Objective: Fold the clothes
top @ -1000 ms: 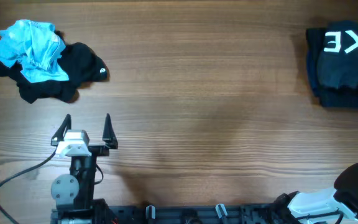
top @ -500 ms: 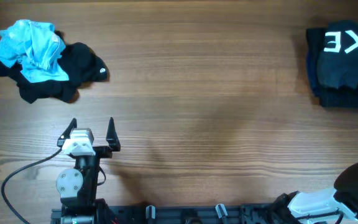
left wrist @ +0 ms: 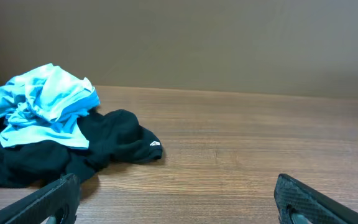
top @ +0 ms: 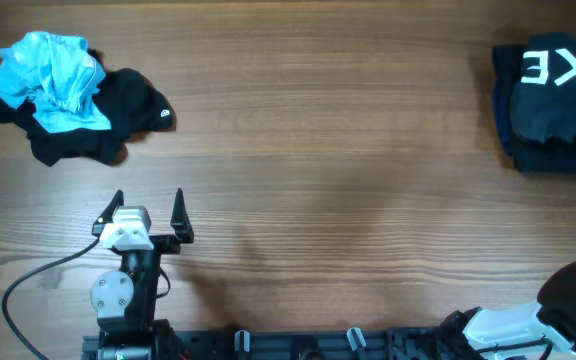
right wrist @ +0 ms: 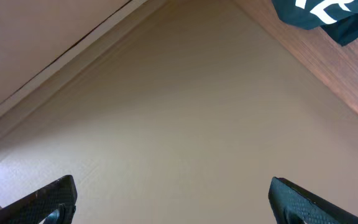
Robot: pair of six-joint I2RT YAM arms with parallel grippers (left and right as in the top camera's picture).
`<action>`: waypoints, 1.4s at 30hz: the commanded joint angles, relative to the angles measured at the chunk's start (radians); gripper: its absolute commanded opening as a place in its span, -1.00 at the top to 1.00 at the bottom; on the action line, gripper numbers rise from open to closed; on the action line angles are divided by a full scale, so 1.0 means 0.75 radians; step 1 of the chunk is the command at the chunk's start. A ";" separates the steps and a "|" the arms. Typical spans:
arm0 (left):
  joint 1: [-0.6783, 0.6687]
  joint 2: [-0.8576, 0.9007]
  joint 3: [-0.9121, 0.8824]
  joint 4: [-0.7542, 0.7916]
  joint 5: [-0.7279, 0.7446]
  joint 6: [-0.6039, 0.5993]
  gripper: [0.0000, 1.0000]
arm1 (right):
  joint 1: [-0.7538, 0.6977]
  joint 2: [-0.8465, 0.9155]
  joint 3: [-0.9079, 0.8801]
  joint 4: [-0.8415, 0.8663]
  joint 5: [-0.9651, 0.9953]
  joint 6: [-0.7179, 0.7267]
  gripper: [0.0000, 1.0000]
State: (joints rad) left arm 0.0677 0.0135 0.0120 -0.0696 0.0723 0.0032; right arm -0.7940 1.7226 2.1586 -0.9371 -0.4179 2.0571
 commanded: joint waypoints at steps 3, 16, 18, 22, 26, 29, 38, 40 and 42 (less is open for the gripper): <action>0.010 -0.014 -0.009 -0.003 -0.023 0.016 -0.99 | -0.007 0.011 -0.009 0.001 0.004 0.019 -0.99; 0.010 -0.014 -0.009 -0.003 -0.023 0.016 -0.99 | 0.213 -0.242 -0.009 -0.756 0.521 0.017 -1.00; 0.010 -0.014 -0.009 -0.003 -0.023 0.016 -1.00 | 0.300 -0.290 -0.022 -0.892 0.671 -0.073 -1.00; 0.010 -0.014 -0.009 -0.003 -0.023 0.016 -1.00 | 0.493 -0.369 -0.035 -0.894 0.959 -0.770 -0.99; 0.010 -0.014 -0.009 -0.003 -0.023 0.016 -1.00 | 0.579 -0.438 -0.035 -0.880 1.173 -1.050 -0.99; 0.010 -0.014 -0.009 -0.003 -0.023 0.016 -1.00 | 0.579 -0.494 -0.035 -0.705 1.155 -1.433 -0.99; 0.010 -0.014 -0.009 -0.003 -0.023 0.016 -1.00 | 0.578 -0.731 -0.542 0.402 0.655 -2.677 -0.99; 0.010 -0.014 -0.009 -0.003 -0.023 0.016 -0.99 | 0.578 -0.852 -0.841 0.641 0.556 -2.677 -0.99; 0.010 -0.014 -0.009 -0.003 -0.023 0.016 -0.99 | 0.579 -0.987 -1.152 0.871 0.473 -2.673 -0.99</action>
State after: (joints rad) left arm 0.0677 0.0135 0.0120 -0.0692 0.0719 0.0032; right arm -0.3641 1.1004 1.5532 -0.4080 0.0845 0.1226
